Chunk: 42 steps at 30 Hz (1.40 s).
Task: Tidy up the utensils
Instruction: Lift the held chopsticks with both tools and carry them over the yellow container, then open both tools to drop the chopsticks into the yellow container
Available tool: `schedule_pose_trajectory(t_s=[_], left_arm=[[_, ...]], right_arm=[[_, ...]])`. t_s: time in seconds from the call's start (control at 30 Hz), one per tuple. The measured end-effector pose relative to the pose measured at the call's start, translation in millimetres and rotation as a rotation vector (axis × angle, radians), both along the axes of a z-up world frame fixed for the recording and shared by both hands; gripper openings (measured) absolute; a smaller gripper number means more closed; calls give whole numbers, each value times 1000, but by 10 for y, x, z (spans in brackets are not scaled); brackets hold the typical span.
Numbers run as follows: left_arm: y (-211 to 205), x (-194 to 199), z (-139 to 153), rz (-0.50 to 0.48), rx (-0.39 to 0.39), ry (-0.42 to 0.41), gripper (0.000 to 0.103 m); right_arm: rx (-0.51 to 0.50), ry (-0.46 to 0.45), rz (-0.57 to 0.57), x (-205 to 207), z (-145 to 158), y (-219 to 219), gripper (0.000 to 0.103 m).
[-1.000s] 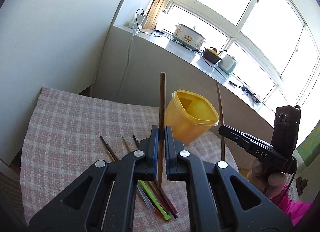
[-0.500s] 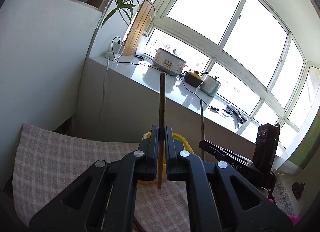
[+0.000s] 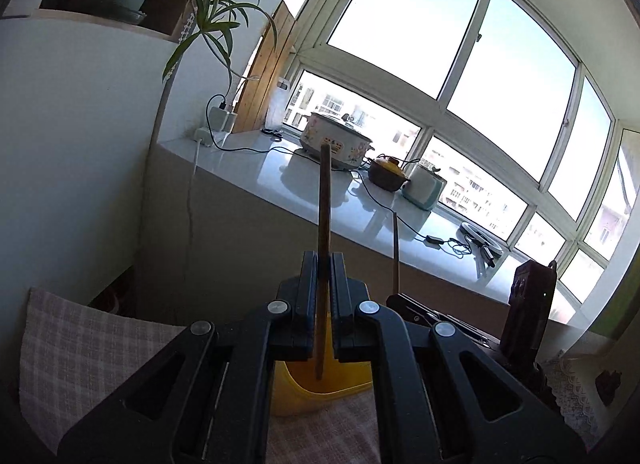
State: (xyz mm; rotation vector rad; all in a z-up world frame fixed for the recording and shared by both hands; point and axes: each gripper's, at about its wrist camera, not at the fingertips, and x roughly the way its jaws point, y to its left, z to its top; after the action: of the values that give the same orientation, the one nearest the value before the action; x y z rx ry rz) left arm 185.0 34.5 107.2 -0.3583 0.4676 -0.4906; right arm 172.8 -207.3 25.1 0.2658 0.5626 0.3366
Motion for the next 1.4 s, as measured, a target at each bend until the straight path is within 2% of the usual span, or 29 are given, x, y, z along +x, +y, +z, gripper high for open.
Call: schedule_pose_trajectory(t_s=[0.27,0.6,0.93,1.4], left_arm=[[-160,153,-267,-22,21,65,3],[-192,220,-361,-25,30,94,3],[-195,234,-485,-42,28,127,3],[-312,94,-671,-82,59,175,3]], right_arm=[[44,6,-57,156,-57,-135,5],[64,-37,-155,363,-129,-242,5],[33,18,-105,341,-268,-170,5],[-47,82,-51,39,-358,-101,5]])
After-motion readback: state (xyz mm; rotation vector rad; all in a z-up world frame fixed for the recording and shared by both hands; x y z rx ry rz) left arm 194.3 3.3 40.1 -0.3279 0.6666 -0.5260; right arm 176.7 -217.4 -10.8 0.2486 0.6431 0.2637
